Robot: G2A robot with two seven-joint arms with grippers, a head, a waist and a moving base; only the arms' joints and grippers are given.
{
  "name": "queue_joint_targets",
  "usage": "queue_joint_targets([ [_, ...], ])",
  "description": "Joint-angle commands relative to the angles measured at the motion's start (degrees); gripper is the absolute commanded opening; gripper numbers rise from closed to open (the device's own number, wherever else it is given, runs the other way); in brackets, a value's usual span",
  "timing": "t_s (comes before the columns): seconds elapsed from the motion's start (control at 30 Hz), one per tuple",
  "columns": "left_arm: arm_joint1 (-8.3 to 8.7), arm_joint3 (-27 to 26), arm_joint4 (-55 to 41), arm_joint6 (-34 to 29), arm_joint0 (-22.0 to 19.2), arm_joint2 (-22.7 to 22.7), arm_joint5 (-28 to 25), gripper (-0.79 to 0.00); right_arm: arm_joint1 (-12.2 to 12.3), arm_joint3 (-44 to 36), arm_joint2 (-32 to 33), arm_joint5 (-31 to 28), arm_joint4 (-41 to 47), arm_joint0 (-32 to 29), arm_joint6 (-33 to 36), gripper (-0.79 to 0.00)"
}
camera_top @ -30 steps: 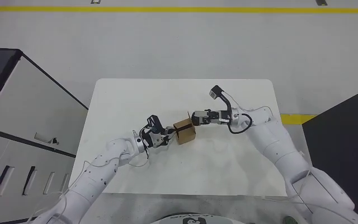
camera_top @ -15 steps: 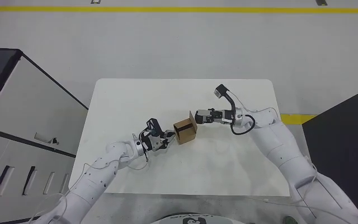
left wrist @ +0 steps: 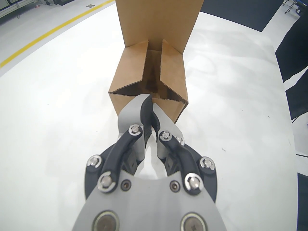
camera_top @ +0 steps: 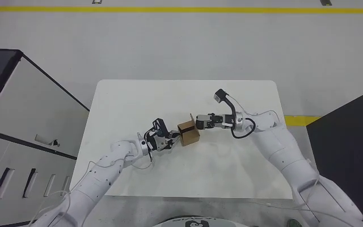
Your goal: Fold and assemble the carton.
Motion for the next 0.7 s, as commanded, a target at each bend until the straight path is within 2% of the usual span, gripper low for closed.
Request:
queue_joint_targets([
  [0.0, -0.06, -0.1, 0.3, 0.1, -0.2, 0.2, -0.1, -0.785, 0.0, -0.2, 0.1, 0.1, -0.1, -0.1, -0.1, 0.000],
  [0.67, 0.32, 0.3, -0.1, 1.8, 0.8, -1.4, -2.1, -0.785, 1.6, -5.5, 4.1, 1.9, -3.0, -2.6, -2.1, 0.000],
])
